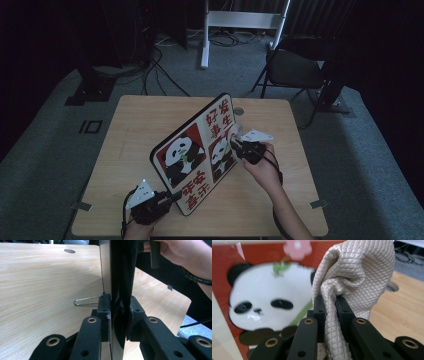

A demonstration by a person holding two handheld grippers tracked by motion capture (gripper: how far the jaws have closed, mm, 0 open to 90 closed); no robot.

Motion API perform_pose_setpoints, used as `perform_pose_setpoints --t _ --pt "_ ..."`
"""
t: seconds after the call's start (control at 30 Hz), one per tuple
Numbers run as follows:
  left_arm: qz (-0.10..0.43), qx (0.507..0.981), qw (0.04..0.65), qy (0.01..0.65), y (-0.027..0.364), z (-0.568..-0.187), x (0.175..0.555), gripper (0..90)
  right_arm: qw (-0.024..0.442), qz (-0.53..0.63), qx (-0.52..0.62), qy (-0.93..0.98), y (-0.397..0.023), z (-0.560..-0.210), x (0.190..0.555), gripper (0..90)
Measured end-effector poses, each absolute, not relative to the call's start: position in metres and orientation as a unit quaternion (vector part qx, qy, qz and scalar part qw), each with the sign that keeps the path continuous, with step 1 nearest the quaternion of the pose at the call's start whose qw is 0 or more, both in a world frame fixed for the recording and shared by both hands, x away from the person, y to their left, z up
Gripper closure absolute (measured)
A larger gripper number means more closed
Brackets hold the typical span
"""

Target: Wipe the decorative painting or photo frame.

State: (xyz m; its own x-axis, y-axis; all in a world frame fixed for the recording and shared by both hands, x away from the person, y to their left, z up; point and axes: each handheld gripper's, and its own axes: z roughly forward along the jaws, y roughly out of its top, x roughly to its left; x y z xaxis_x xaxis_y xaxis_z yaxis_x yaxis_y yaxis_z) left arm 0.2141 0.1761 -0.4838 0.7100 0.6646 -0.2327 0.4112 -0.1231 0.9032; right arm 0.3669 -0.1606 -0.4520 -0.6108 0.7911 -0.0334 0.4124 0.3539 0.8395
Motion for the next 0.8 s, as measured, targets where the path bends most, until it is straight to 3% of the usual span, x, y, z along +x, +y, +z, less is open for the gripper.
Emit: perform_pose_setpoints --t 0.8 --pt "0.115 0.741 0.553 0.362 0.176 -0.484 0.214 77.3 0.184 0.368 0.427 0.806 -0.172 -0.516 0.361 81.4"
